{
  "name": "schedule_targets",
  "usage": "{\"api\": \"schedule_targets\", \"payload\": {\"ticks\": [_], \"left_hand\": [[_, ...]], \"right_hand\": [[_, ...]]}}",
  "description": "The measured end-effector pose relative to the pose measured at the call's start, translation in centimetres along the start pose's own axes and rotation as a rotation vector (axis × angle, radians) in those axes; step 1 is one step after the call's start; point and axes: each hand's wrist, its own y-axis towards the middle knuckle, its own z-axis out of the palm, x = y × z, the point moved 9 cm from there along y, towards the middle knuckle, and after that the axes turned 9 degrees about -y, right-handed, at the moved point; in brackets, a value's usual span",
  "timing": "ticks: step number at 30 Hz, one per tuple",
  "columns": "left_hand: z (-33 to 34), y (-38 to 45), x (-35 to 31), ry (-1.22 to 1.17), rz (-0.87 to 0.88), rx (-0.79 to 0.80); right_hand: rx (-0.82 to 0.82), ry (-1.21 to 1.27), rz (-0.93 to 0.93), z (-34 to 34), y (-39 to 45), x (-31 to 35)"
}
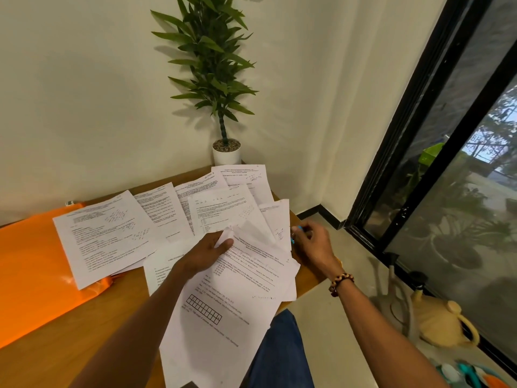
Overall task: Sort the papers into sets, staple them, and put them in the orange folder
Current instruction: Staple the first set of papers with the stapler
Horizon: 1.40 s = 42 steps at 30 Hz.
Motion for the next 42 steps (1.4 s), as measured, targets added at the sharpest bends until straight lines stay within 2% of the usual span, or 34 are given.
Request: {"api": "schedule_targets", "payload": {"ticks": [4, 9, 14, 17, 22, 27, 30, 35, 38, 42], "left_hand": [[-0.1, 0.1, 0.4, -0.014, 0.012, 0.011], [-0.6, 1.5, 2.6, -0.001, 0.002, 0.020], [0.6, -0.4, -2.2, 0.046, 0.020, 0.043], [0.7, -0.5, -4.0, 0.063, 0.051, 0.059], [0.9, -0.8, -4.5, 0.251, 0.072, 0.198], [1.0, -1.3, -5.2, 0.449, 0.086, 0.292], [0.1, -1.5, -4.8, 0.495, 0.062, 0.313], [-0.9, -3.3, -5.2, 0.514, 0.026, 0.389], [-1.9, -4.1, -4.7, 0.537, -0.018, 0.423], [-3.8, -5.9, -4.1, 0.554, -0.032, 0.438]], "right_hand": [[-0.146, 0.293, 0.176, -2.7, 0.0, -1.5], [-0.218, 0.524, 0.292, -4.1, 0.3, -1.9], [-0.200, 0.723, 0.325, -3.8, 0.4, 0.4], [-0.074, 0.649, 0.314, -2.2, 0.0, 2.6], [0.308, 0.457, 0.257, 0.9, -0.9, 6.6], [0.679, 0.172, 0.060, 3.5, -2.1, 9.6], [0.718, 0.185, -0.004, 4.2, -2.6, 11.1], [0.749, 0.254, 0.071, 6.1, -3.3, 12.2], [0.755, 0.251, 0.051, 8.0, -4.5, 13.8], [0.822, 0.376, 0.042, 11.7, -5.6, 15.2]]}}
